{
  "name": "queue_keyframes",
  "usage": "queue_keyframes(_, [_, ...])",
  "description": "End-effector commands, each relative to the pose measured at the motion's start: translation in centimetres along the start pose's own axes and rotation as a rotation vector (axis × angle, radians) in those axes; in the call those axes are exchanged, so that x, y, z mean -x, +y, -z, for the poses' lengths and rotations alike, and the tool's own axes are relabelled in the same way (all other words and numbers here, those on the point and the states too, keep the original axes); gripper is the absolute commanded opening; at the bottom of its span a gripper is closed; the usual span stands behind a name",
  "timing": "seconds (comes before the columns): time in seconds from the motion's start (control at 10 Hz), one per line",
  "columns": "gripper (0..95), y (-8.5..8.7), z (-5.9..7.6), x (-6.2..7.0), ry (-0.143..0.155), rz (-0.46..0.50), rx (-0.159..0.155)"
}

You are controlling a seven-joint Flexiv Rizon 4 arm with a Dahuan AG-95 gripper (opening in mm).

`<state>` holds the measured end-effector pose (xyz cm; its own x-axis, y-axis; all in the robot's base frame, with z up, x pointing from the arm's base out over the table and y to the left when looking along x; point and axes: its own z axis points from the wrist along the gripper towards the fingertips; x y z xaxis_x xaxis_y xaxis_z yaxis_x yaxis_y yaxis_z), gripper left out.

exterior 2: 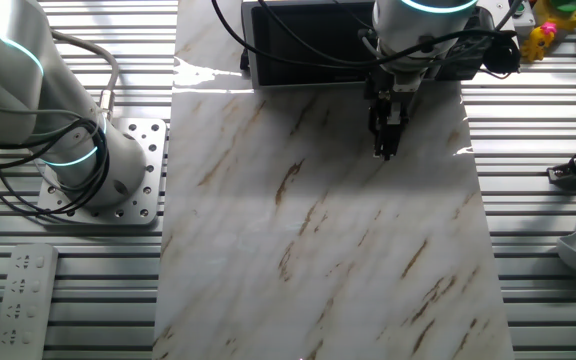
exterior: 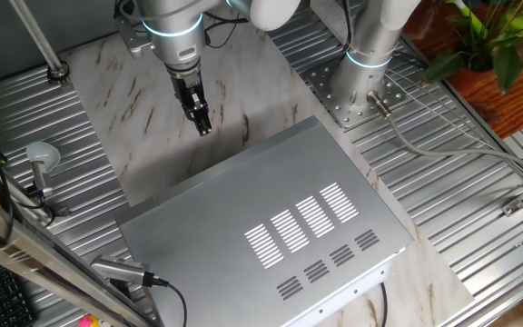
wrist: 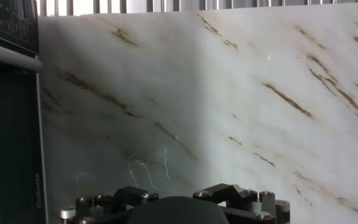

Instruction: Open the microwave door

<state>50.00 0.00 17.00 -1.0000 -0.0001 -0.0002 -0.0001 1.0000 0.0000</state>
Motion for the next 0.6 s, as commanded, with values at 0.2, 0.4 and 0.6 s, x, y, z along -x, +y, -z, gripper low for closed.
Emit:
queue_keyframes(0.2, [0.0,0.0,0.0,0.0,-0.023,0.06,0.016])
queue_keyframes(0.4, [0.0,0.0,0.0,0.0,-0.023,0.06,0.014])
queue_keyframes(0.6, [0.0,0.0,0.0,0.0,-0.022,0.06,0.013])
